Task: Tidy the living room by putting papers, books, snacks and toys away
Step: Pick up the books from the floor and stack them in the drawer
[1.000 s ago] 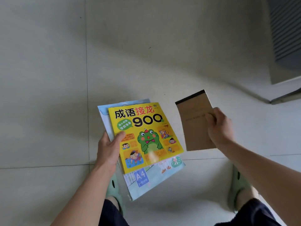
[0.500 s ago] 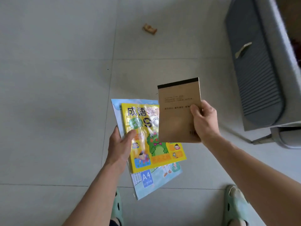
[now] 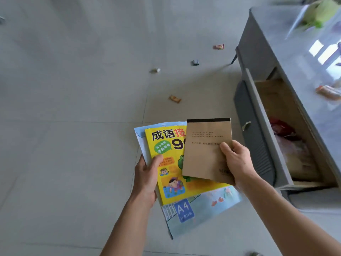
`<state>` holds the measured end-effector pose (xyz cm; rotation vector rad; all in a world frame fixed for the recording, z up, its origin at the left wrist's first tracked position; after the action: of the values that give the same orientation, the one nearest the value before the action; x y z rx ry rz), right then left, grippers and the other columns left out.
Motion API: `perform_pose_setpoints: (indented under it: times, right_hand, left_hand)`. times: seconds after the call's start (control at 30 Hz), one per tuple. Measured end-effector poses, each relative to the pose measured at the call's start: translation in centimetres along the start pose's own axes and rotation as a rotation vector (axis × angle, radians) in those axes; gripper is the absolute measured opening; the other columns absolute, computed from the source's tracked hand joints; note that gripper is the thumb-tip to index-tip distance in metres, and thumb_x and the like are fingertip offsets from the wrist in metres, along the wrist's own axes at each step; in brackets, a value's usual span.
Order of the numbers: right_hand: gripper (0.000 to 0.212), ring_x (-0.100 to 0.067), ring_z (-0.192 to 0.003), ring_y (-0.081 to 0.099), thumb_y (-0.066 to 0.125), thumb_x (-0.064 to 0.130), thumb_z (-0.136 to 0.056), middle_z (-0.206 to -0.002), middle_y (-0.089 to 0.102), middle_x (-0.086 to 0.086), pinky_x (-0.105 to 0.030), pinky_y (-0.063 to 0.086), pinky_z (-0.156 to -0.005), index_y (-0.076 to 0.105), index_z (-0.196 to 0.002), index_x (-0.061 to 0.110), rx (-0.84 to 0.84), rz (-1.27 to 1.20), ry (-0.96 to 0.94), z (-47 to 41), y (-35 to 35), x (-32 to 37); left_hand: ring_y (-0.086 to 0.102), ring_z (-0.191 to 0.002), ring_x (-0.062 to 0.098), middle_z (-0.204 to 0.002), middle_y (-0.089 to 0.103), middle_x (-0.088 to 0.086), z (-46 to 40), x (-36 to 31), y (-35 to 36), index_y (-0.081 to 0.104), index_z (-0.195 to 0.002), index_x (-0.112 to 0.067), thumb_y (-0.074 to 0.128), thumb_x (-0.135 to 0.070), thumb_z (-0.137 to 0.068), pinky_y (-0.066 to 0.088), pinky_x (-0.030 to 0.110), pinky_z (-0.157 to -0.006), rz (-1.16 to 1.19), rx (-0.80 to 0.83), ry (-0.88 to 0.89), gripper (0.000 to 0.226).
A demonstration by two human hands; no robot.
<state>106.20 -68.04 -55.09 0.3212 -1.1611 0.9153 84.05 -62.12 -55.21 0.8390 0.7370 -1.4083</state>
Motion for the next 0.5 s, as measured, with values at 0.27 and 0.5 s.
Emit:
perform_pose_setpoints:
  times: [0.27,0.5]
  right_hand:
    - [0.019,-0.026,-0.078,0.066,0.052,0.026,-0.098,-0.089,0.07,-0.01,-0.037,0.058,-0.066,0.065,-0.095,0.012,-0.032,-0.023,-0.149,5.1,-3.4,12.8]
    - [0.028,-0.029,-0.082,0.068,0.058,0.034,-0.094,-0.092,0.071,-0.013,-0.045,0.06,-0.074,0.066,-0.097,0.008,-0.05,-0.056,-0.245,9.6,-6.0,20.7]
  left_hand:
    - [0.073,-0.067,0.023,-0.085,0.076,0.007,6.3,-11.2,1.3,0.065,-0.1,-0.019,0.065,-0.018,-0.088,0.057,0.029,-0.053,0.091,0.044,0.133,0.012]
    - [0.072,-0.078,0.029,-0.092,0.076,0.009,11.2,-18.3,2.0,0.067,-0.101,-0.019,0.066,-0.022,-0.087,0.059,0.037,-0.068,0.088,0.064,0.267,0.014]
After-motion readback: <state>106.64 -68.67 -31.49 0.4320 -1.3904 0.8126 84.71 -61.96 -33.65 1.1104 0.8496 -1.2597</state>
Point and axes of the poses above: each hand's wrist, its own z-axis away from the middle knuckle, its own y-axis out of the palm, x = y × z, the point moved 2 cm from there along -z, towards the middle knuckle
